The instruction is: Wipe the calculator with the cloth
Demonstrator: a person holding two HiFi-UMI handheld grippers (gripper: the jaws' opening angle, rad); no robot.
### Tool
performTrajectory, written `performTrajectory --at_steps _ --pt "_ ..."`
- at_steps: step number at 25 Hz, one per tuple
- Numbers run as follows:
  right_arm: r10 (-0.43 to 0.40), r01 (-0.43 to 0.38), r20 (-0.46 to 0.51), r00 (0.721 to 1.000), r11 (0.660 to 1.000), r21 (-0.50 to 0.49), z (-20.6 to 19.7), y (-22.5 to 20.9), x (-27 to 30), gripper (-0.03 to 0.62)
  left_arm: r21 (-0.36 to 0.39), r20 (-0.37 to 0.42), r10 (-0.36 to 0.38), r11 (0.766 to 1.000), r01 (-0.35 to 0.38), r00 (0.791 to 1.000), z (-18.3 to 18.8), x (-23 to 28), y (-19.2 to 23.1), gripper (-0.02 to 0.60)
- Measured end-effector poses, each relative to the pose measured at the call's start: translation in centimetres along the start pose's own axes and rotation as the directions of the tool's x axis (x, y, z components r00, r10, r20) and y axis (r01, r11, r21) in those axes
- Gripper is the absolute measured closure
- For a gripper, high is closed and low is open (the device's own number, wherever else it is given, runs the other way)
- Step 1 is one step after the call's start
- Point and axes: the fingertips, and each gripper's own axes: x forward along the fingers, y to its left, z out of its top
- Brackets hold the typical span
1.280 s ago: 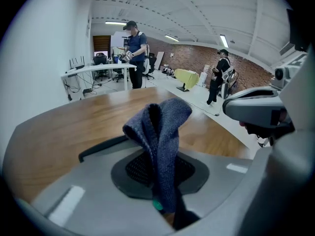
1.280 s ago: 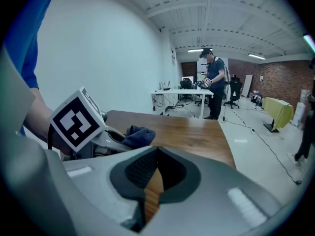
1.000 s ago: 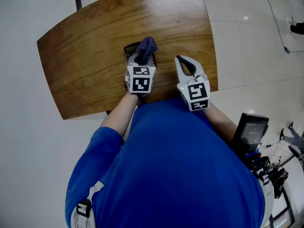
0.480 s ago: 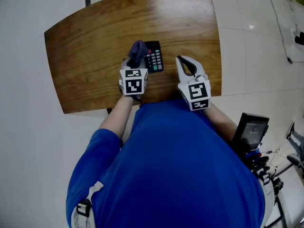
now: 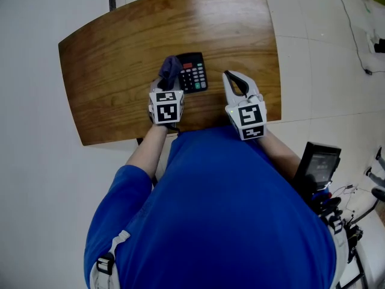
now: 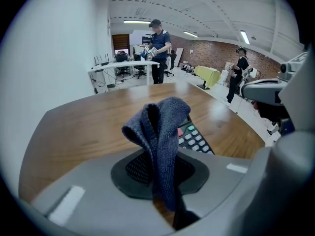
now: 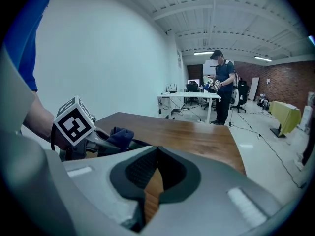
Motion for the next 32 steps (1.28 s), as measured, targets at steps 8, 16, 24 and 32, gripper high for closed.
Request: performTrajectory --at_steps 8,16,24,32 --pt "-0.035 0.036 -0.019 0.999 0.999 0.028 -1.5 -1.4 -0.6 0.591 0.272 0.003 -0.158 0.950 0.151 0.987 2.1 2.1 -8.1 0.520" --pt "-0.046 0.048 -0.030 0.998 0.998 0.038 -2.6 -1.7 -1.2 0.591 0.327 -0.054 -0.168 0.928 0.177 0.984 1.1 3.9 -9.8 0.520" --pt "-0.009 0.009 -0.015 1.000 1.000 0.022 -1.4 -0.4 -0.4 0.591 0.249 -0.054 -0.091 0.963 0.102 0.994 -0.4 2.3 -5.6 0.520" --pt "0.013 -0.013 -0.008 1.000 1.000 0.012 -0.9 0.5 -0.2 0.591 0.173 -0.065 -0.023 0.984 0.034 0.998 -1.7 1.1 -2.1 0.520"
